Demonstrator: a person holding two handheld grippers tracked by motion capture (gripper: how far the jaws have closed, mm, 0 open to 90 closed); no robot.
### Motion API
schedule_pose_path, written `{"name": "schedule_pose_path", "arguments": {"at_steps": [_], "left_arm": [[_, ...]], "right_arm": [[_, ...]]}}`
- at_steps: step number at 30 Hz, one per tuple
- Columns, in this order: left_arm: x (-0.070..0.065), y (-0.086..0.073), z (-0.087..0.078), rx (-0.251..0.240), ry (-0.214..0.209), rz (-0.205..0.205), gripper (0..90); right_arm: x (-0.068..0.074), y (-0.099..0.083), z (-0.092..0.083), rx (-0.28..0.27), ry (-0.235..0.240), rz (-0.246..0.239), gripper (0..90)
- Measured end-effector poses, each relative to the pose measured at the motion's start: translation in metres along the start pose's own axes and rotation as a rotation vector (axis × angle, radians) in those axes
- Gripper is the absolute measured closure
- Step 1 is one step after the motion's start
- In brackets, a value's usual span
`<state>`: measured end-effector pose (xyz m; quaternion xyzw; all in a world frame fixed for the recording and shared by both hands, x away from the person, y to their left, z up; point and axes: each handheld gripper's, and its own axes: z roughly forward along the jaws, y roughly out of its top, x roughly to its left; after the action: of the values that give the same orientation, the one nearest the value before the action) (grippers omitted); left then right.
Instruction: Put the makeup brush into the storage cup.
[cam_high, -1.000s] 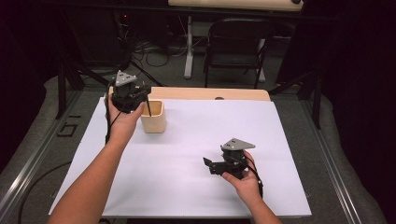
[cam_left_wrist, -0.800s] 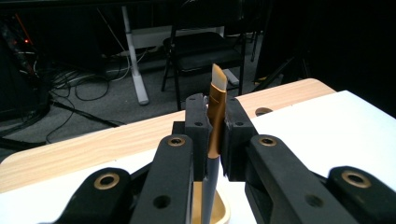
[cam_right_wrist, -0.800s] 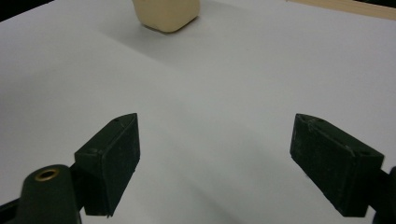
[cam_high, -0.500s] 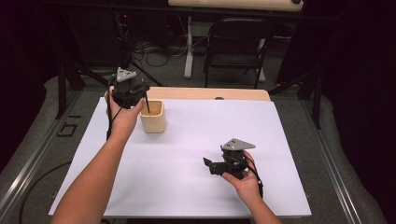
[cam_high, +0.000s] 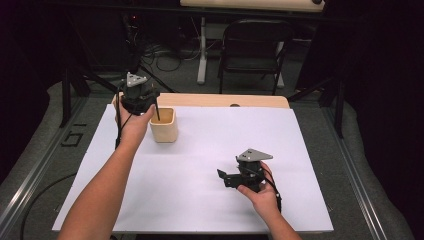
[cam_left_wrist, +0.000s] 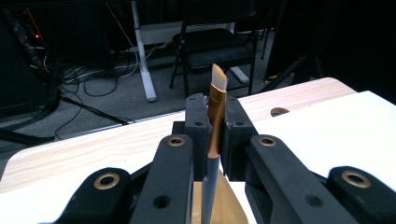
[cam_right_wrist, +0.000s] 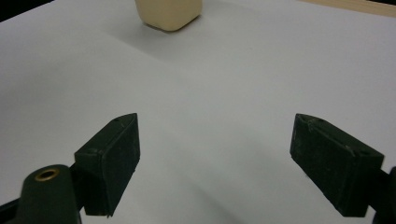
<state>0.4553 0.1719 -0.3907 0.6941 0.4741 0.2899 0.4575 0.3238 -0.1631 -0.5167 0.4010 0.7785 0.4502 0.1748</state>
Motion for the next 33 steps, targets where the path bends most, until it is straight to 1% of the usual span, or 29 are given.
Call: {"name": "schedule_pose_path", "arguments": {"at_steps": [4,7,19,22,25,33], "left_arm": [[-0.001,-0.002,0.005,0.005,0.000,-0.003,83.7],[-0.001,-0.003,0.007,0.004,-0.010,-0.012,83.7],[0.002,-0.010,0.016,0.021,0.005,-0.027,83.7],[0.002,-0.011,0.018,0.029,0.009,-0.024,83.7],[0.003,-0.012,0.020,0.030,0.009,-0.022,83.7],[0.005,-0.018,0.025,0.047,0.016,-0.029,83.7]], "right_arm": [[0.000,0.000,0.000,0.001,0.000,-0.002,15.9],[0.001,0.000,0.000,0.003,0.002,-0.001,15.8],[0.000,0.000,0.000,0.004,-0.002,-0.006,15.9],[0.001,0.000,0.000,0.012,-0.003,-0.008,15.9],[0.001,-0.001,0.000,0.004,0.000,-0.013,15.8],[0.002,-0.001,0.001,0.008,0.003,-0.010,15.9]]}}
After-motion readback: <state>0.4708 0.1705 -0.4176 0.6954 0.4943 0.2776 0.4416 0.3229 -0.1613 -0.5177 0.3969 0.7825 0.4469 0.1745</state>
